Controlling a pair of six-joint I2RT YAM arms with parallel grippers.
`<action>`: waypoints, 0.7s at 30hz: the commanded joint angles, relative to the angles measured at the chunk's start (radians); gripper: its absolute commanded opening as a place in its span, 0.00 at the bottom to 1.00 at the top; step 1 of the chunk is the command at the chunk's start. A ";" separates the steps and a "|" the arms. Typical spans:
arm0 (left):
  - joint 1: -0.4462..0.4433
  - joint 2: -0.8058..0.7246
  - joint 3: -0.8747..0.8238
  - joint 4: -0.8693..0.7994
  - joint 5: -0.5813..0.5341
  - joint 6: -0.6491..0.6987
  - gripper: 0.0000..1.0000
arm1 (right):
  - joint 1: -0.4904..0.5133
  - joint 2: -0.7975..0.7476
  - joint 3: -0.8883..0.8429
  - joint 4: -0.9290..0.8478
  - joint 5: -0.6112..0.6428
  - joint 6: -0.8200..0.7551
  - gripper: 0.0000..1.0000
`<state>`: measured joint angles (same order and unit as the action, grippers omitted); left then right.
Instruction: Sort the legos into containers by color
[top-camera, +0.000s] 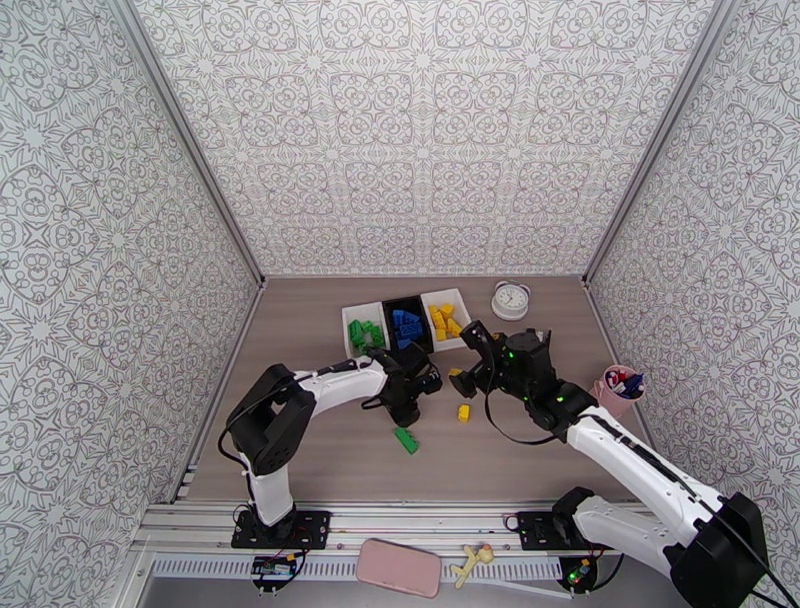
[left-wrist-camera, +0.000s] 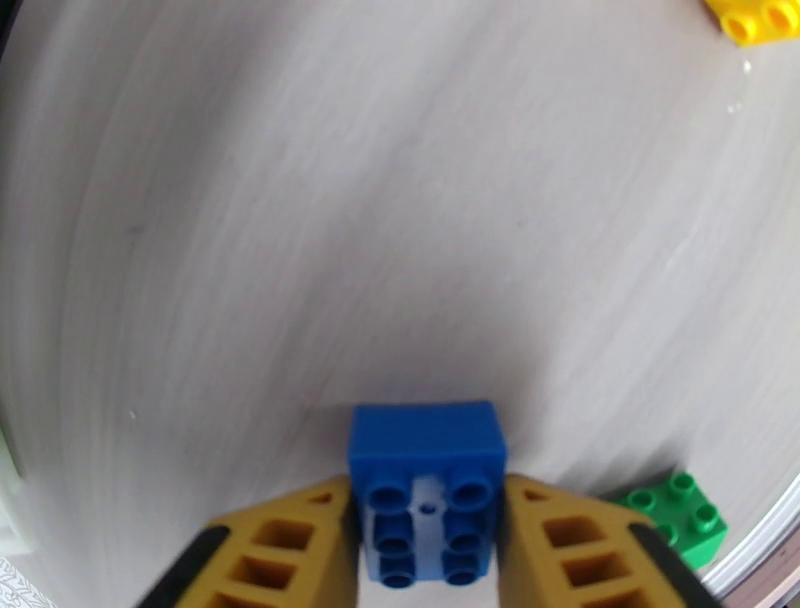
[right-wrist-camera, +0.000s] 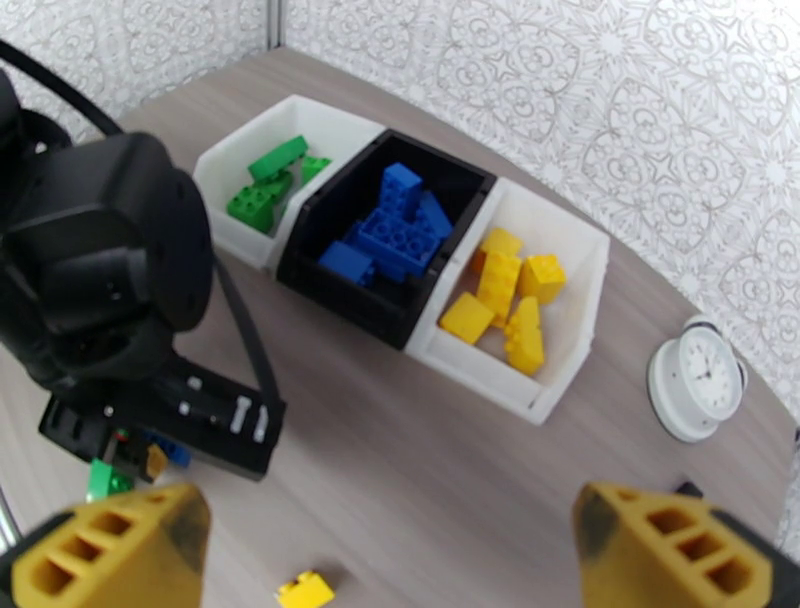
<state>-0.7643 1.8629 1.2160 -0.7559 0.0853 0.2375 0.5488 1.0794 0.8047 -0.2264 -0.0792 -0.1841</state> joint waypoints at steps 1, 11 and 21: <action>-0.007 0.011 0.017 0.002 0.025 -0.003 0.35 | 0.000 -0.017 -0.018 -0.013 0.016 0.003 0.99; 0.006 -0.038 -0.008 0.055 0.024 -0.031 0.25 | -0.001 -0.025 -0.013 -0.006 0.012 0.008 1.00; 0.072 -0.235 -0.102 0.331 -0.003 -0.146 0.23 | -0.001 -0.019 -0.007 0.046 -0.025 0.040 1.00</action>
<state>-0.7170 1.6840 1.1332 -0.5758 0.0906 0.1535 0.5488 1.0718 0.8047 -0.2176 -0.0849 -0.1692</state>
